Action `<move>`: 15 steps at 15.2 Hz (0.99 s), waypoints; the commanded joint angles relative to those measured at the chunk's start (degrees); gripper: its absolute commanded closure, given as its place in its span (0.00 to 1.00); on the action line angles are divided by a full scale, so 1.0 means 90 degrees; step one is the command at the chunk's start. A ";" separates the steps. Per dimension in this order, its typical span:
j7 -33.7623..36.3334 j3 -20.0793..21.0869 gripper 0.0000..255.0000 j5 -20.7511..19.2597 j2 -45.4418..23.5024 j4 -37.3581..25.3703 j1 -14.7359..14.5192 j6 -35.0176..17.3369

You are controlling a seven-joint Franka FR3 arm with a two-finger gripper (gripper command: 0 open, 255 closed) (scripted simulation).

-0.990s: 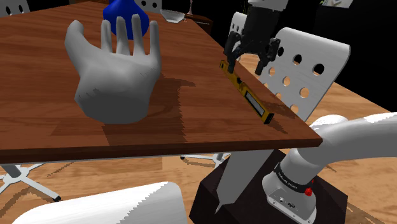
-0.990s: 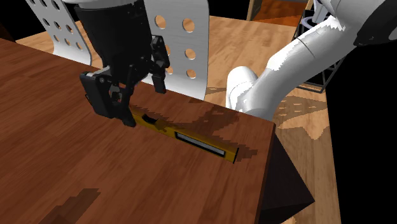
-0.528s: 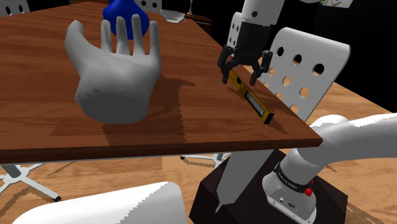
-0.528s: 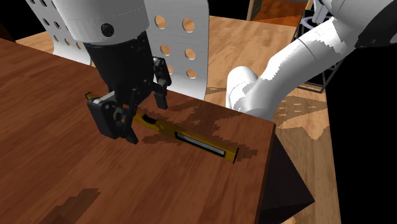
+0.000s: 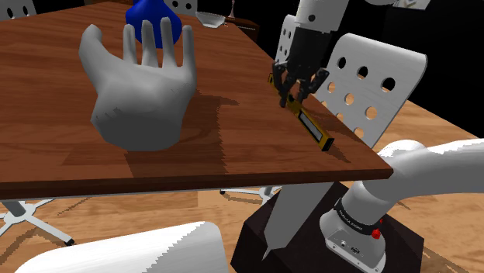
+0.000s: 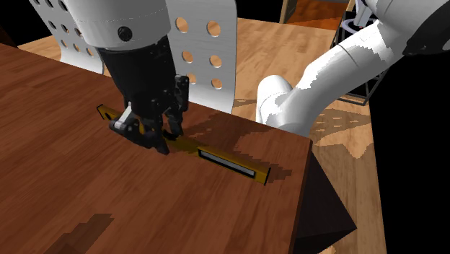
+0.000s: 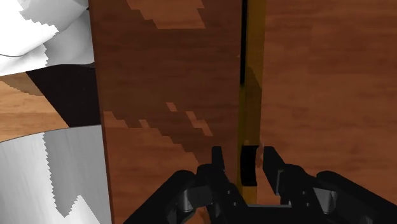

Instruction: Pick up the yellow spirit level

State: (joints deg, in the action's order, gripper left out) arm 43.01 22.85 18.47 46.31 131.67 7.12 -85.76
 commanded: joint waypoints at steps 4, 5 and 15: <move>-0.0004 0.0028 1.00 0.0027 -0.0034 0.0058 -0.0013 -0.0029; 0.0008 0.0008 1.00 0.0008 -0.0059 -0.0040 -0.0009 0.0045; 0.0116 -0.0135 1.00 -0.0148 -0.0364 -0.1081 0.0073 0.0784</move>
State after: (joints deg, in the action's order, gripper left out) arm 43.93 21.70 17.23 43.33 122.84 7.72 -79.32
